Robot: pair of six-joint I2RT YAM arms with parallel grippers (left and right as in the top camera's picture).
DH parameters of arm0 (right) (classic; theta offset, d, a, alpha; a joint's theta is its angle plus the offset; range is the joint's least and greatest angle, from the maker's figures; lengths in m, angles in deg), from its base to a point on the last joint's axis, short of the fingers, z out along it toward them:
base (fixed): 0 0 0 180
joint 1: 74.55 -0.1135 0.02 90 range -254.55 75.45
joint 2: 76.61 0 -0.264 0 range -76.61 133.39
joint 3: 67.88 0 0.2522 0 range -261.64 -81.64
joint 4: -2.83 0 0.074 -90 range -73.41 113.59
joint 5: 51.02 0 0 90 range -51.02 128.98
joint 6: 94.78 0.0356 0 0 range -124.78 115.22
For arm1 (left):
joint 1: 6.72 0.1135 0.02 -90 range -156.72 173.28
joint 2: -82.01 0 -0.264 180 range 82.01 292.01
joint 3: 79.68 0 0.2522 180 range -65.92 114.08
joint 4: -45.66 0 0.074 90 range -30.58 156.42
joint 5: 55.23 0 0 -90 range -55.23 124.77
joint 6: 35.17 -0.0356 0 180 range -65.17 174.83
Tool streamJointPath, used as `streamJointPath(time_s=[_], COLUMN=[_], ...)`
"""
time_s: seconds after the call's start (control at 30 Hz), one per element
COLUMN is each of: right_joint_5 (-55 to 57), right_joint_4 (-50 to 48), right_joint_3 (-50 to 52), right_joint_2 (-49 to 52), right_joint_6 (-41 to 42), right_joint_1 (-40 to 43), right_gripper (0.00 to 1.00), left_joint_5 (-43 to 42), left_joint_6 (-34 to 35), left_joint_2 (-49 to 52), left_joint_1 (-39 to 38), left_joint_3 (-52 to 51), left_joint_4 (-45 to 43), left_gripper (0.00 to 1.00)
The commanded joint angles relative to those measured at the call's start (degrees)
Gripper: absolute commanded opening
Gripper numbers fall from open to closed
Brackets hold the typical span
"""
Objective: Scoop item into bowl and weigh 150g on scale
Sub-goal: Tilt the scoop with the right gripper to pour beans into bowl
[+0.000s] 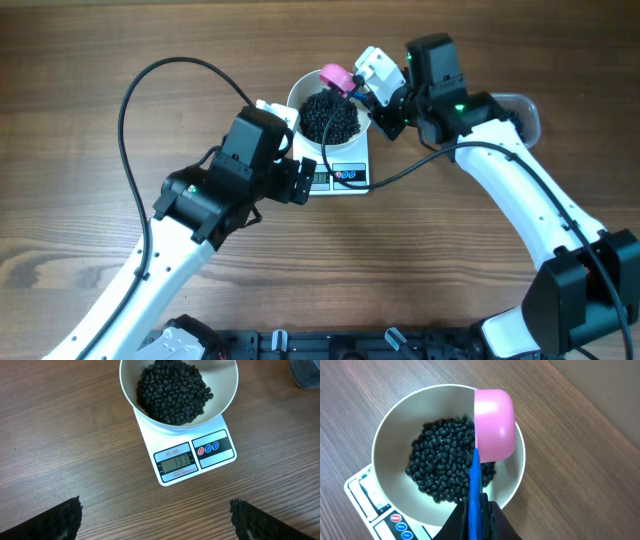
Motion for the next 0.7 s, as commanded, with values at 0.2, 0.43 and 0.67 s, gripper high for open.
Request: streamJointPath(time_s=[0.2,0.43,0.67], right_joint_5=[1.4,1.4,1.5], right_joint_4=[-0.3,-0.3,-2.6], right_joint_3=[-0.2,-0.2,-0.2], right_joint_2=[0.6,0.5,-2.6], right_joint_6=[-3.5,-3.5,7.8], right_joint_1=[-1.6,-1.6,-1.4], right_gripper=[0.04,0.04,0.04], left_joint_5=[-0.5,-0.5,-0.5], left_joint_6=[-0.8,-0.8,-0.9], left_joint_2=[0.1,0.1,0.1], left_joint_1=[0.2,0.2,0.2], left_joint_3=[-0.3,-0.3,-0.3], left_joint_4=[-0.2,-0.1,-0.1], left_gripper=[1.0,1.0,1.0])
